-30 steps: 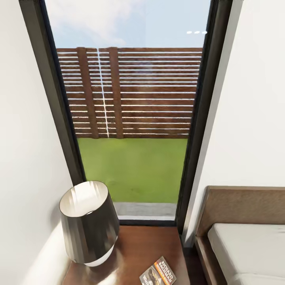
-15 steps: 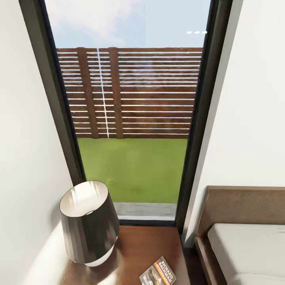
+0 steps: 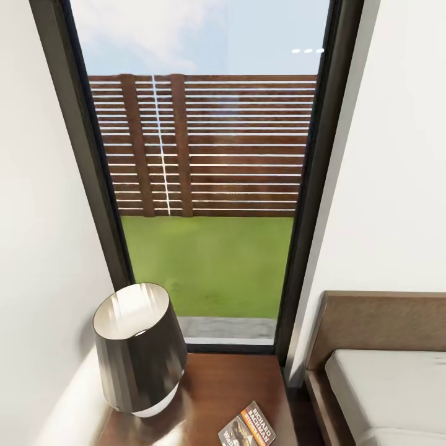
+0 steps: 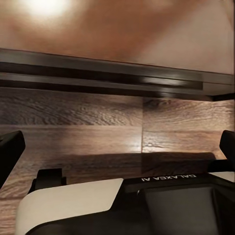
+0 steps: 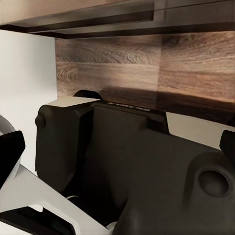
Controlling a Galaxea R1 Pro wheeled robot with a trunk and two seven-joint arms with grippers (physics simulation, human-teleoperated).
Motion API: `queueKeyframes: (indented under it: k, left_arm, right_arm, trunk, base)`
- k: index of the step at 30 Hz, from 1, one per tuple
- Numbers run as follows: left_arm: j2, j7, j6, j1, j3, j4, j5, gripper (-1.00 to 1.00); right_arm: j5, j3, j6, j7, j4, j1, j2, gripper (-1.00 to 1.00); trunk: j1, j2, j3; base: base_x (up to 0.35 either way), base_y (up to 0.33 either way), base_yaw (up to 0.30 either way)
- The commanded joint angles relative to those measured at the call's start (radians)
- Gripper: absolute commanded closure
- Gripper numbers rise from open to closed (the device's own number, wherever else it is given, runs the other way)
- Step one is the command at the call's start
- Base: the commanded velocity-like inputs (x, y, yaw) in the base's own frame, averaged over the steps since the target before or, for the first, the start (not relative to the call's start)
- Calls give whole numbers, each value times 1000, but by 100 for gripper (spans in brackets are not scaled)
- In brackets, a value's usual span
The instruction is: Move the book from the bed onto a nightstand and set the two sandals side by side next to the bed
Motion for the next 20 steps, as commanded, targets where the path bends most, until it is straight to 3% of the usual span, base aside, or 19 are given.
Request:
queueKeyframes:
  k: [1,20]
  left_arm:
    - [-1,-4,-3,-1,-9,1,11,-100]
    - [0,-4,-3,-1,-8,1,11,-100]
  right_arm:
    - [-10,8,2,4,2,-1,0,-100]
    - [-10,8,2,4,3,-1,0,-100]
  trunk:
    - [0,-1,-1]
    - [0,-1,-1]
  base:
    - [0,0,0]
    - [0,0,0]
